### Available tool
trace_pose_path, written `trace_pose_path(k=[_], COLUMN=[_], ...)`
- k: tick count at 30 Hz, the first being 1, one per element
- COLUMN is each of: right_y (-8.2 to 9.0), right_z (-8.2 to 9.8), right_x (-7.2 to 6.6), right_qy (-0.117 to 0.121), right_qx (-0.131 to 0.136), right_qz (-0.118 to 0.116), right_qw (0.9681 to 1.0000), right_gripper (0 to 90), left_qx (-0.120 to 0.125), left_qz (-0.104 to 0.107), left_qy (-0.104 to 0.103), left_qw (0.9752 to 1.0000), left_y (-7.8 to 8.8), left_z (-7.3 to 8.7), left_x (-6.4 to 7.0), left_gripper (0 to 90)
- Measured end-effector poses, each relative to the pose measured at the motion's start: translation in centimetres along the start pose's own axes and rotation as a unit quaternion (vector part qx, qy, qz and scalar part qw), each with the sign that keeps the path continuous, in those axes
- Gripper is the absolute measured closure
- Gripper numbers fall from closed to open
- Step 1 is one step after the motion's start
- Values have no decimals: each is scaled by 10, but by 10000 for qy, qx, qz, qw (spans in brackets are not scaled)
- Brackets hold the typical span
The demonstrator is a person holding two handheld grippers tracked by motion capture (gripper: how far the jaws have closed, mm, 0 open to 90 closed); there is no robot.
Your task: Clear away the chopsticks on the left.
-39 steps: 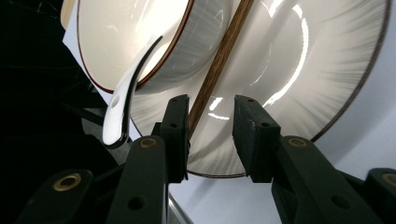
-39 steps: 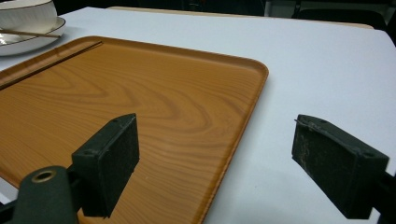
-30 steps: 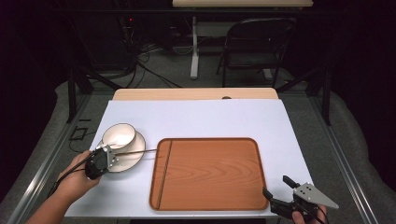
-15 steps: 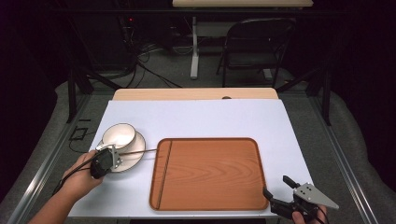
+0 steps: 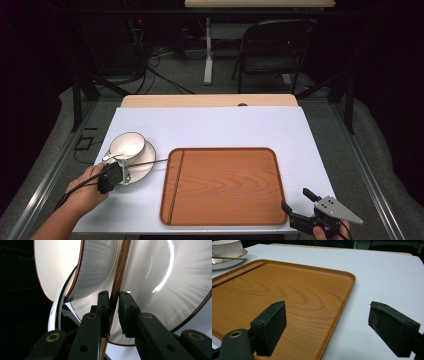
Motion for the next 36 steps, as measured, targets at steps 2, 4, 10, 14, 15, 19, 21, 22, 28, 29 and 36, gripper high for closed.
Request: trace_pose_path(k=[2,4,10,14,15,19,21,22,28,29,36], right_y=[0,0,0,0,0,0,0,0,0,-1,0], right_z=[0,0,0,0,0,0,0,0,0,0,0], right_x=[0,0,0,0,0,0,0,0,0,0,0], right_qy=[1,3,4,1,0,-1,0,0,7,5,-9], right_qx=[-1,1,1,-4,-4,-6,-5,-5,-5,-6,-16], right_qz=[-1,-3,-4,-5,-9,-6,-3,-3,6,6,9], right_qw=[10000,10000,10000,10000,10000,10000,10000,10000,10000,10000,10000], right_gripper=[143,143,143,143,143,143,143,143,143,143,143], left_qx=[-3,8,18,35,66,107,149,160,213,198,224], left_qz=[21,-35,2,-83,-100,-138,-115,-121,-147,-165,-183], left_qy=[-63,-114,-282,-406,-431,-538,-516,-540,-571,-586,-581], left_qw=[10000,9999,9996,9991,9990,9984,9985,9983,9980,9980,9979], left_y=[0,0,2,6,7,14,17,19,29,33,44], left_z=[0,0,0,-1,-2,-4,-5,-6,-9,-10,-15], left_x=[1,2,3,2,2,2,2,3,3,1,-4], left_gripper=[816,823,836,836,837,837,837,837,837,837,837])
Point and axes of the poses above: each handheld gripper's, and its own axes: y roughly backward along the jaws, z roughly out of its underside, x roughly to its right, the point moved 6 cm from there along -y, roughly forward along the jaws, and after that the axes turned 14 degrees about x, right-handed, at the moved point
